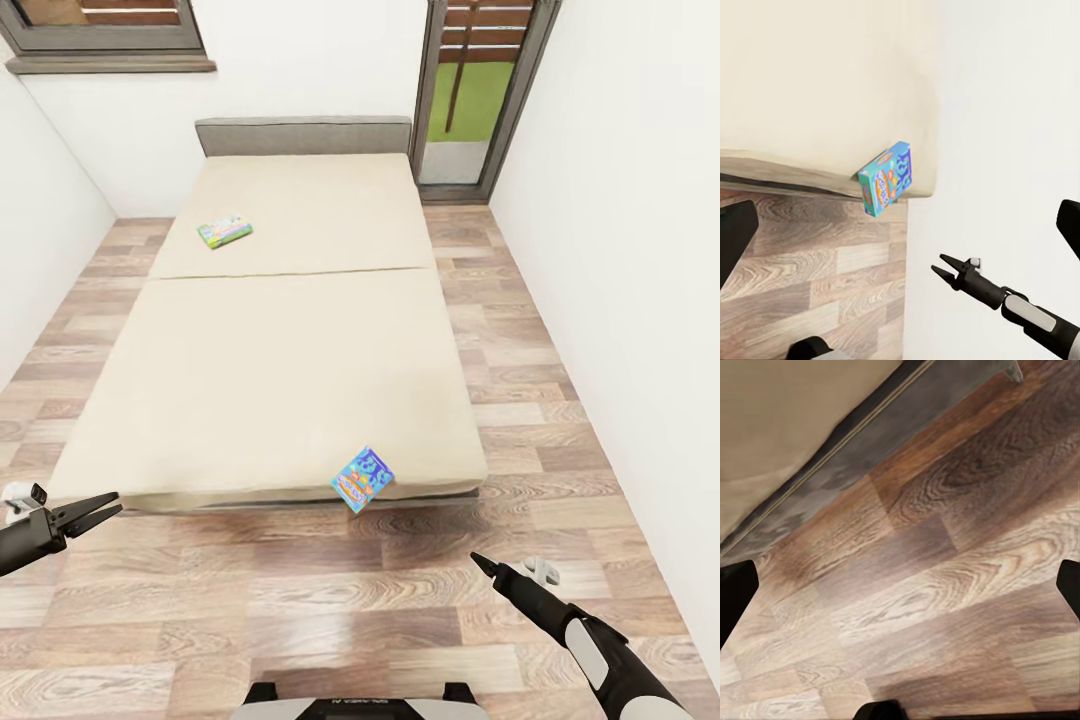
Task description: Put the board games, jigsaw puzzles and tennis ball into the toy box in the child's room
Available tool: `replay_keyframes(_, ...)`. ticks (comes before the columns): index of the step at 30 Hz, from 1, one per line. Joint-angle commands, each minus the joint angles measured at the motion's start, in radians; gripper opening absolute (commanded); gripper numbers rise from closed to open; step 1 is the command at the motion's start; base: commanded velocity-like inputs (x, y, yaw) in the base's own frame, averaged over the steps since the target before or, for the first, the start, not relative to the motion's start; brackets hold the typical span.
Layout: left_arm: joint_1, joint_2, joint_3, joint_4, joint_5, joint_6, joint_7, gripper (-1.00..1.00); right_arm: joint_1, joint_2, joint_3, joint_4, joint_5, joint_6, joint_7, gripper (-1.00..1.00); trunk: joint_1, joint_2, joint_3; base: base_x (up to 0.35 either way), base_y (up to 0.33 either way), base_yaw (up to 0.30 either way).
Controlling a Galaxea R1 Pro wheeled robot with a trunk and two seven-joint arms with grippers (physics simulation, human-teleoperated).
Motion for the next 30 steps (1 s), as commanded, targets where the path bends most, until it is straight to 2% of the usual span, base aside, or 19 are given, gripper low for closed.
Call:
replay_keyframes(1,0.000,0.000,0.000,0.000,-0.001,0.011,-0.005,1.00,0.000,0.000,-0.004,0.000,-0.009,0.010,0.004,1.00,0.000,0.000,0.001,0.000,0.000,0.000)
replay_keyframes(30,0.000,0.000,0.001,0.000,-0.003,0.011,-0.005,1.00,0.000,0.002,-0.003,0.006,-0.009,0.010,0.002,1.00,0.000,0.000,0.050,0.000,0.000,0.000)
